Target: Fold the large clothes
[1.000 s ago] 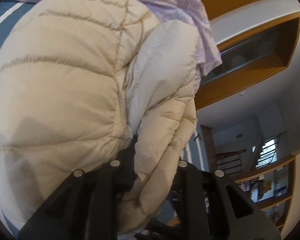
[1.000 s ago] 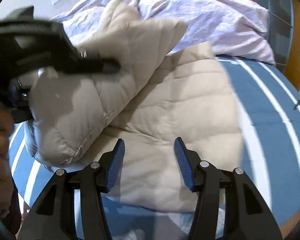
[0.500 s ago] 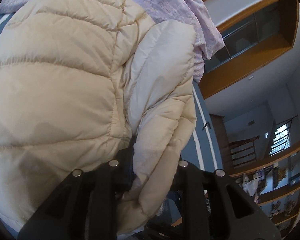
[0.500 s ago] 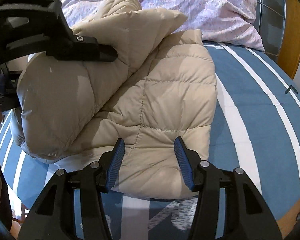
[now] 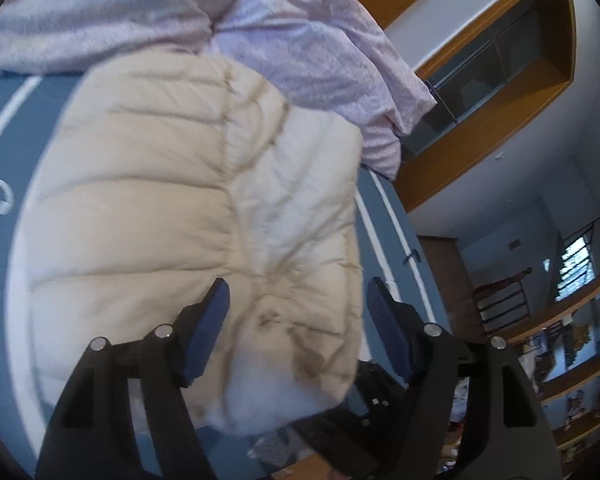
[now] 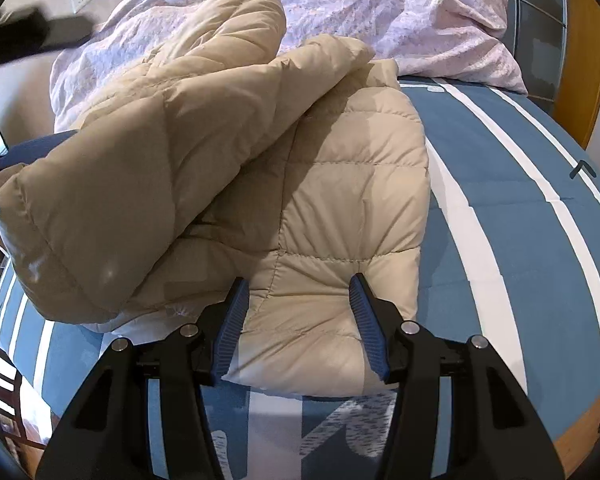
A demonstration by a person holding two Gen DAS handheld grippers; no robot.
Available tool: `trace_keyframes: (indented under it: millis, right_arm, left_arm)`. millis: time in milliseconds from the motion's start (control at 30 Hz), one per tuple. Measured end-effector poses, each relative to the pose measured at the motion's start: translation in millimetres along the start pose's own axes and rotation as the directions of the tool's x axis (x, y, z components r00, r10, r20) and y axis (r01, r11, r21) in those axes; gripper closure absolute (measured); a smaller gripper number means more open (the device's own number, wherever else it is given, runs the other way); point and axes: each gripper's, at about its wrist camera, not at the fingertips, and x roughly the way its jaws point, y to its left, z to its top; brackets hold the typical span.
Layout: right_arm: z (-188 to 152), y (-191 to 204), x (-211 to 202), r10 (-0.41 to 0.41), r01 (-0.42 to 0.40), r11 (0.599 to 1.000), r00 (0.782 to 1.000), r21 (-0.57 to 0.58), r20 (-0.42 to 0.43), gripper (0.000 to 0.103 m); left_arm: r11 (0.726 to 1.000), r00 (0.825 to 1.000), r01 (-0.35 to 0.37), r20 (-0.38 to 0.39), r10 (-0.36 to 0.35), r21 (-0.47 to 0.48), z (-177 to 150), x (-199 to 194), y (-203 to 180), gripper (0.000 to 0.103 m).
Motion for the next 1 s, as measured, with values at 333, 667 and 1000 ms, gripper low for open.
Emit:
trace_keyframes:
  millis: [333,667,1000]
  right_arm:
    - [-0.3,-2.0,-2.4,-0.007,0.008,1.000,1.000,0.017,-0.008,0.048]
    - [-1.3,1.1,-1.0,-0.015,0.015,1.000,1.000,0.002,-0.004,0.044]
    - [8.2,-25.4,-13.5,-0.052,0.051,0.998,0.999,0.031,0.016,0.044]
  left_arm:
    - [0.967,0.962,-0.254,0.117,0.248,0.034,-15.5,-46.9,37.4,0.032]
    - [0.928,0.926,-0.371,0.083,0.369,0.010,-27.7,-24.6,73.8,0.030]
    - [0.936,0.937,-0.348,0.062,0.344,0.058,-40.8,20.8,53.6,0.029]
